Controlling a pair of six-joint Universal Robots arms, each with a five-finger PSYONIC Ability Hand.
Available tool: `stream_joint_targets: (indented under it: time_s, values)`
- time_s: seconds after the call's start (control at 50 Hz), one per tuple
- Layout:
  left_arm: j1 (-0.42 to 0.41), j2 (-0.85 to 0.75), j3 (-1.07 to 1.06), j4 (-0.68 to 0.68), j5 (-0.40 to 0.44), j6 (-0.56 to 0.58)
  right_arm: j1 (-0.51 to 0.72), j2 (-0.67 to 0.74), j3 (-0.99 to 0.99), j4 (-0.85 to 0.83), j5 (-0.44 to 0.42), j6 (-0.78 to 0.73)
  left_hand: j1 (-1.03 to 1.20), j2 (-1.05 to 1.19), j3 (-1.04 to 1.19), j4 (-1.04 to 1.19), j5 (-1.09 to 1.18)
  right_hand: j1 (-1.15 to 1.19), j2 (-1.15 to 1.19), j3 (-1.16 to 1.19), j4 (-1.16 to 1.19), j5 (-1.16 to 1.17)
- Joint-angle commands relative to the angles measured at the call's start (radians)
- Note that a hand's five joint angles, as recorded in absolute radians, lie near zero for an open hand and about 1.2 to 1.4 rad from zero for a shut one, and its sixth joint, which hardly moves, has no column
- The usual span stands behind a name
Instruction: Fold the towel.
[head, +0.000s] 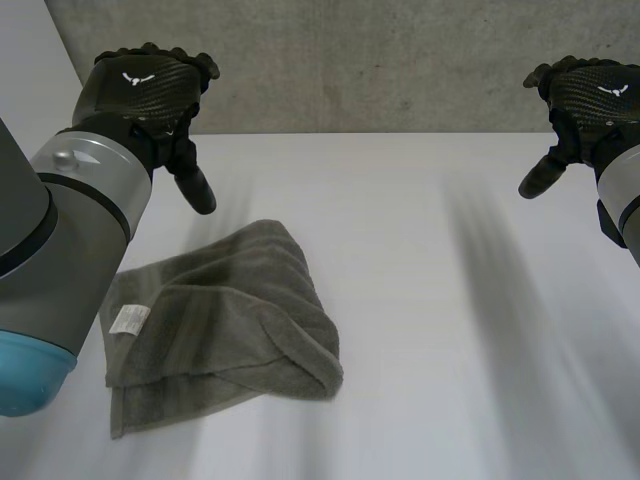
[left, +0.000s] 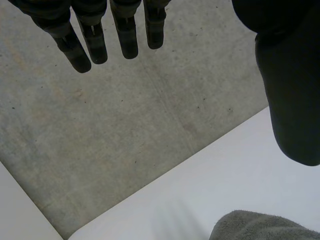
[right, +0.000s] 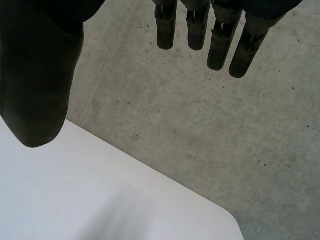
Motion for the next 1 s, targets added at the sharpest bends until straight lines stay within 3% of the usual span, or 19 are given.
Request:
stream_joint_targets:
  time_s: [0.02, 0.22, 0.32, 0.36, 0.46, 0.6, 0.78, 1.0]
  values:
    - [0.002, 0.001, 0.013, 0.001, 0.001, 0.003, 0.002, -0.001, 0.001, -0.001, -0.001, -0.002, -0.056, -0.051, -0.042, -0.052, -0.191, -0.054, -0.070, -0.069, -0.078, -0.059]
    - [0.003, 0.000, -0.015, -0.008, 0.005, 0.010, 0.008, -0.005, -0.016, 0.044, -0.018, -0.017, -0.071, -0.066, -0.057, -0.067, -0.205, -0.054, -0.070, -0.069, -0.078, -0.059]
    - [0.028, 0.000, -0.083, -0.019, 0.037, 0.015, 0.017, 0.005, -0.051, 0.241, -0.122, -0.029, -0.030, -0.025, -0.016, -0.026, -0.164, -0.054, -0.070, -0.069, -0.078, -0.059]
    - [0.046, 0.000, -0.108, -0.024, 0.068, 0.026, 0.025, 0.024, -0.038, 0.328, -0.207, -0.020, -0.024, -0.019, -0.010, -0.020, -0.158, -0.054, -0.070, -0.069, -0.078, -0.059]
    - [0.117, -0.013, -0.199, -0.030, 0.179, 0.081, 0.103, 0.071, 0.017, 0.318, -0.271, 0.027, -0.012, -0.007, 0.002, -0.008, -0.147, -0.054, -0.070, -0.069, -0.078, -0.059]
    - [0.155, -0.109, -0.320, -0.021, 0.266, 0.144, 0.203, 0.150, 0.114, 0.232, -0.284, 0.136, -0.001, 0.004, 0.013, 0.003, -0.135, -0.054, -0.070, -0.069, -0.078, -0.059]
    - [0.164, -0.224, -0.334, -0.007, 0.268, 0.176, 0.330, 0.312, 0.116, 0.143, -0.283, 0.207, 0.000, 0.004, 0.014, 0.003, -0.135, 0.006, -0.009, -0.009, -0.018, 0.001]
    - [0.168, -0.313, -0.311, 0.127, 0.263, 0.205, 0.405, 0.458, 0.051, 0.016, -0.229, 0.291, 0.070, 0.075, 0.084, 0.074, -0.064, 0.129, 0.113, 0.114, 0.105, 0.124]
